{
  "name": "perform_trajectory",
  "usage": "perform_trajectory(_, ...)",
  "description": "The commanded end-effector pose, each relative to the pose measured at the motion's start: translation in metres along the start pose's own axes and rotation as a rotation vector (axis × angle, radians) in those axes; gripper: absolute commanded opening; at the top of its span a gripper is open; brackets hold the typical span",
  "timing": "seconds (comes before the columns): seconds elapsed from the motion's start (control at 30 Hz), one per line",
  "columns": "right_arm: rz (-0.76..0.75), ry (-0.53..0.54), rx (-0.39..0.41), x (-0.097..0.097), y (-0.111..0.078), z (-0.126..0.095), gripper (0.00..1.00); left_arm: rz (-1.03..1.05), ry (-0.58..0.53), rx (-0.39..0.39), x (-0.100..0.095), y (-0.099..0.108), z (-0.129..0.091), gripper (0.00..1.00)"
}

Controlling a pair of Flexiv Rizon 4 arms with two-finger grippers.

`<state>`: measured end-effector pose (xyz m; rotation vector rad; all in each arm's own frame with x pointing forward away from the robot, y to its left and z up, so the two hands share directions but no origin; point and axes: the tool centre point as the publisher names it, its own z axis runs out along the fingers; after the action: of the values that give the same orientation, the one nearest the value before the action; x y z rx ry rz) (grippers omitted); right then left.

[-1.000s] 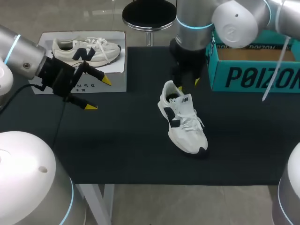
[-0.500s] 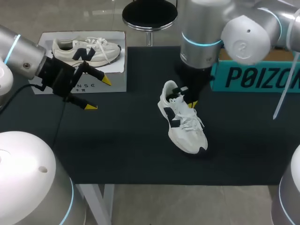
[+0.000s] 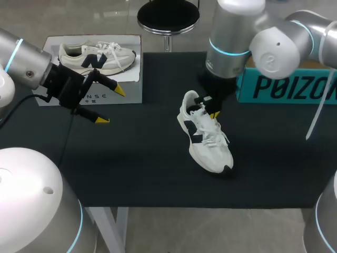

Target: Take the shoe out of the shoebox, open the shoe tongue, remove and reinsert the insole, then place the shoe into the shoebox

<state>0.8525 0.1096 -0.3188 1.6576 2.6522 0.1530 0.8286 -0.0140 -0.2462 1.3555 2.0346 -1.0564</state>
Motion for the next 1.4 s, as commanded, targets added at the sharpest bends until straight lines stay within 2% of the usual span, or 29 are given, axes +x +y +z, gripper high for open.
perform_trajectory(0.03, -0.021, 0.003, 0.005, 0.008, 0.028, 0.013, 0.0, 0.0, 0.004, -0.002, 0.0, 0.0, 0.0, 1.0)
perform_trajectory(0.13, -0.035, 0.01, -0.008, 0.014, 0.038, 0.015, 0.0, 0.0, 0.004, -0.002, 0.0, 0.0, 0.0, 1.0)
perform_trajectory(0.23, -0.039, 0.013, -0.01, 0.014, 0.039, 0.015, 0.0, 0.0, 0.004, -0.002, 0.0, 0.0, 0.0, 1.0)
perform_trajectory(0.57, -0.04, -0.031, -0.014, 0.012, 0.009, -0.037, 0.0, 0.0, 0.004, -0.002, 0.0, 0.0, 0.0, 1.0)
perform_trajectory(0.67, -0.063, -0.058, 0.028, 0.014, 0.006, -0.05, 0.0, 0.0, 0.004, -0.002, 0.0, 0.0, 0.0, 1.0)
perform_trajectory(0.73, -0.066, -0.061, 0.03, 0.014, 0.006, -0.054, 0.0, 0.0, 0.004, -0.002, 0.0, 0.0, 0.0, 1.0)
perform_trajectory(0.87, -0.1, -0.061, 0.036, 0.015, 0.018, -0.057, 0.0, 0.0, 0.004, -0.002, 0.0, 0.0, 0.0, 1.0)
perform_trajectory(0.97, -0.208, 0.033, 0.02, 0.015, 0.033, -0.05, 0.0, 0.0, 0.004, -0.002, 0.0, 0.0, 0.0, 1.0)
perform_trajectory(1.03, -0.34, 0.121, 0.026, 0.018, 0.044, -0.044, 0.0, 0.0, 0.004, -0.002, 0.0, 0.0, 0.0, 1.0)
perform_trajectory(1.13, -0.532, 0.156, 0.111, 0.026, 0.053, -0.04, 0.0, 0.0, 0.004, -0.002, 0.0, 0.0, 0.0, 1.0)
perform_trajectory(1.2, -0.683, 0.091, 0.268, 0.033, 0.055, -0.038, 0.0, 0.0, 0.004, -0.002, 0.0, 0.0, 0.0, 1.0)
perform_trajectory(1.23, -0.666, 0.018, 0.393, 0.034, 0.055, -0.036, 0.0, 0.0, 0.004, -0.002, 0.0, 0.0, 0.0, 1.0)
perform_trajectory(1.27, -0.643, 0.057, 0.356, 0.033, 0.054, -0.037, 0.0, 0.0, 0.004, -0.002, 0.0, 0.0, 0.0, 1.0)
perform_trajectory(1.4, -0.623, 0.053, 0.354, 0.032, 0.055, -0.04, 0.0, 0.0, 0.004, -0.002, 0.0, 0.0, 0.0, 1.0)
